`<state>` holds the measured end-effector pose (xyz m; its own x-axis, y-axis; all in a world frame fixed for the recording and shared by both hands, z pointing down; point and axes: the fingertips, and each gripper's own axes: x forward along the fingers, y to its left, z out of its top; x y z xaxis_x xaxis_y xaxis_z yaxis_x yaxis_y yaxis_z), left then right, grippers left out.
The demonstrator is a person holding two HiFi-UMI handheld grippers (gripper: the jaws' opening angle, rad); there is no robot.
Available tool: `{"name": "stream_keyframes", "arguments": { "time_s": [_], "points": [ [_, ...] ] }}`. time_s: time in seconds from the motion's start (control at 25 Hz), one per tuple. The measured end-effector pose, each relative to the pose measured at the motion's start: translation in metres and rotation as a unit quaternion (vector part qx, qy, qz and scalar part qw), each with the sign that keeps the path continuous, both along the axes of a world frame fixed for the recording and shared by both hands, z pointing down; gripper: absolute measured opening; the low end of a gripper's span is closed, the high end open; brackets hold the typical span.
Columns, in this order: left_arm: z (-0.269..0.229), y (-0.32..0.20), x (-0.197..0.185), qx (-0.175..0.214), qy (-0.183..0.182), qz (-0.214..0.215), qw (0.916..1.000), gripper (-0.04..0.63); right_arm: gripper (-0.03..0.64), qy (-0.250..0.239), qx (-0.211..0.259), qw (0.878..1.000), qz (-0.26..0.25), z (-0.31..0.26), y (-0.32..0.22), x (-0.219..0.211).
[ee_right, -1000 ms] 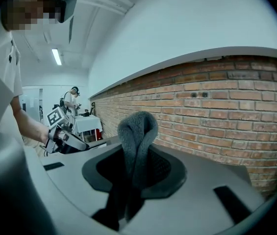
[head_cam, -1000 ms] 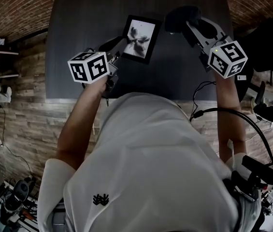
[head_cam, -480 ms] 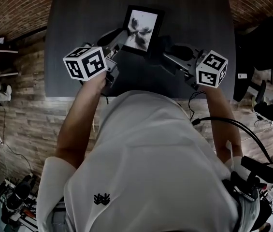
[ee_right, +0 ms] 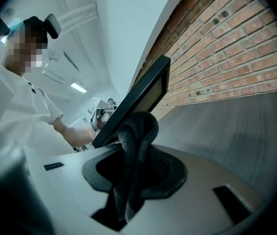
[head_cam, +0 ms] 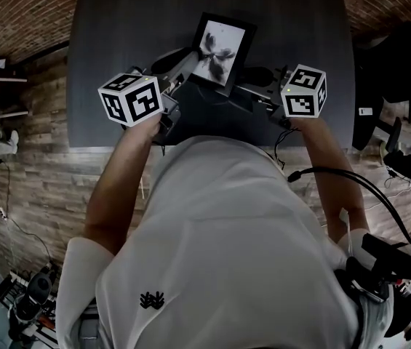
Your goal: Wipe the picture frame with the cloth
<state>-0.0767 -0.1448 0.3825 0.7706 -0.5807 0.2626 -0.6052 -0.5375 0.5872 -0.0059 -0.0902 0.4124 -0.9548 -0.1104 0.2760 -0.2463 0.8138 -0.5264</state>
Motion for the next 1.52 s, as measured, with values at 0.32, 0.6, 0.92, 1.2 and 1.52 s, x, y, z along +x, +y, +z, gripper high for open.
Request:
{"name": "stream_keyframes", "arguments": {
  "time_s": [0.32, 0.6, 0.92, 1.2, 1.52],
  "points": [
    [0.009, 0.019, 0.012, -0.001, -0.017, 0.030, 0.9994, 0.077, 0.107, 0.014, 0.020, 0.998, 0.053, -0.008, -0.037, 0.021],
    [0.011, 0.028, 0.021, -0.003, -0.014, 0.035, 0.9993, 0.077, 0.107, 0.014, 0.040, 0.994, 0.101, -0.013, -0.050, 0.046],
    [0.007, 0.026, 0.023, -0.002, -0.007, 0.038, 0.9992, 0.077, 0.107, 0.041, 0.033, 0.994, 0.096, 0.011, -0.036, 0.037],
    [0.004, 0.024, 0.028, -0.002, -0.002, 0.052, 0.9986, 0.077, 0.107, 0.048, 0.005, 0.998, -0.036, 0.031, 0.022, -0.017],
    [0.006, 0.033, 0.032, -0.006, -0.001, 0.077, 0.9970, 0.077, 0.107, 0.027, 0.007, 1.000, 0.001, 0.018, -0.011, -0.012]
  ]
}}
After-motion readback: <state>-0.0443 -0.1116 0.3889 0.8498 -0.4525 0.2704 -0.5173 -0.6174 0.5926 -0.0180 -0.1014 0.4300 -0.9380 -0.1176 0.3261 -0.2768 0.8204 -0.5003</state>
